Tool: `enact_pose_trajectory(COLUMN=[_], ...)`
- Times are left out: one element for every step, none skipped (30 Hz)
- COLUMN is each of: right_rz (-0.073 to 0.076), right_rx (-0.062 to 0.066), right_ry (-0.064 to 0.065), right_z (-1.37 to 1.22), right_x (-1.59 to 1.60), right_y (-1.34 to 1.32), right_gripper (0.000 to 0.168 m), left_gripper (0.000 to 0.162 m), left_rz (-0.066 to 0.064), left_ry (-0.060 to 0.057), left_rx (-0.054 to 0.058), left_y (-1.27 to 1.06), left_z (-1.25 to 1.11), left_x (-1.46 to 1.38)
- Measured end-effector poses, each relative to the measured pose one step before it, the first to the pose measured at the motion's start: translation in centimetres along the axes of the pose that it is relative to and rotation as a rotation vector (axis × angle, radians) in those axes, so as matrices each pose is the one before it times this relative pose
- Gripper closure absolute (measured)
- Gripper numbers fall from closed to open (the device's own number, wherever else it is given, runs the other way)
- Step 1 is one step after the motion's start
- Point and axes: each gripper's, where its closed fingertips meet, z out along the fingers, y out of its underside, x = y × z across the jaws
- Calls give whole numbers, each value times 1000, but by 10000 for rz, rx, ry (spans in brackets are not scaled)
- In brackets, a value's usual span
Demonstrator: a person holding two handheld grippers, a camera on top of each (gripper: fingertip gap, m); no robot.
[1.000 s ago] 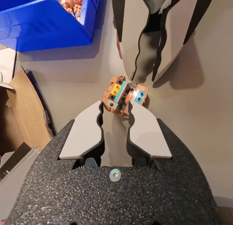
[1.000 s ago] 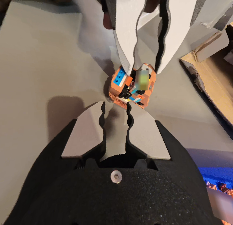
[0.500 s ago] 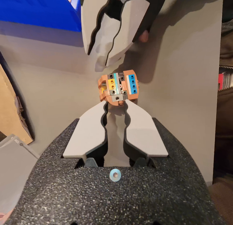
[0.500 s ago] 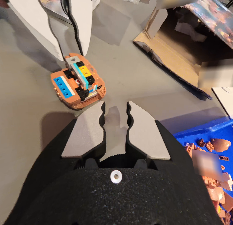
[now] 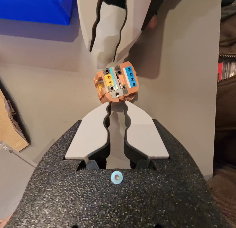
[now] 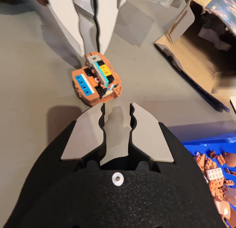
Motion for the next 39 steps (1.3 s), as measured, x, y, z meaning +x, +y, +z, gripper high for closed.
enact_pose_trajectory(right_rz=[-40,-47,-50,-80,-126,-131,-66,36,130,170,156,149,189,235,186,73,-15,-59,-54,-15,29,67,90,110,145,194,237,232,177,126,95,60,8,-46,-68,-50,-8,15,44], right_rx=[188,169,96,-10,-121,-231,-273,-186,-56,-17,-68,-51,52,164,217,187,123,98,99,103,118,103,77,81,100,107,71,13,-14,-8,-12,-53,-101,-119,-117,-99,-67,-18,48], right_ry=[-285,-394,-533,-453,-94,218,308,281,184,237,512,638,406,117,-62,-142,-147,-173,-246,-290,-297,-313,-304,-238,-147,-58,21,69,76,52,-24,-105,-83,1,41,26,47,78,49], right_z=[-344,-295,-173,57,247,340,319,228,104,-9,-38,-97,-164,-230,-288,-297,-246,-166,-72,13,83,116,126,119,118,136,158,159,153,155,161,189,229,251,236,241,195,160,87], right_x=[-496,-717,-979,-882,-325,220,473,521,462,553,955,1166,878,463,137,-65,-145,-227,-358,-446,-475,-503,-491,-383,-234,-51,93,182,175,89,-73,-225,-232,-129,-58,-48,21,109,94], right_y=[-354,-333,-194,-7,168,331,420,313,157,136,231,172,-13,-215,-307,-260,-179,-136,-117,-108,-142,-124,-93,-104,-130,-141,-80,-9,18,11,1,56,122,153,156,138,101,58,-46], right_gripper=[132,131,130,129,129,129,129,127,124,124,126,128,128,129,129,129,129,128,128,127,126,125,123,121,120,118,116,112,110,109,107,106,106,105,105,105,106,107,111], left_gripper=[143,141,140,137,135,134,134,134,133,133,134,137,140,140,139,138,134,128,120,112,105,100,94,89,85,81,79,77,75,73,73,73,74,76,79,84,85,89,91], left_rz=[17,-18,-36,-20,41,121,156,170,173,141,78,53,72,98,27,-49,-44,0,52,129,225,270,225,149,114,112,128,141,116,95,68,50,32,55,73,105,116,147,19], left_ry=[-68,-78,-93,-91,-42,54,119,118,-18,-50,105,277,285,31,-155,-223,-208,-214,-252,-256,-230,-219,-189,-110,-47,-26,-25,-21,13,22,47,116,194,192,163,106,-64,-126,-44], left_rx=[-46,10,58,71,34,-19,-63,-101,-76,-73,-36,104,131,14,-54,27,150,233,253,212,166,162,185,186,187,157,63,-48,-104,-88,-69,-54,-45,-76,-124,-151,-71,55,31], left_y=[69,2,-52,-68,-47,20,63,93,39,74,111,-69,-189,-59,80,35,-66,-164,-202,-220,-218,-275,-314,-334,-328,-281,-139,40,135,137,123,129,123,175,242,257,110,-107,-79], left_z=[33,-9,-62,-55,-1,81,132,147,83,-57,-75,-63,-29,-38,-98,-219,-289,-259,-167,-20,93,198,266,326,394,466,515,513,484,440,383,350,335,347,314,302,243,94,57], left_x=[-93,-163,-203,-193,-68,143,306,338,136,45,206,438,499,126,-204,-394,-410,-431,-484,-481,-400,-348,-285,-188,-104,-58,-57,-42,8,4,50,155,294,322,308,255,20,-127,-53])
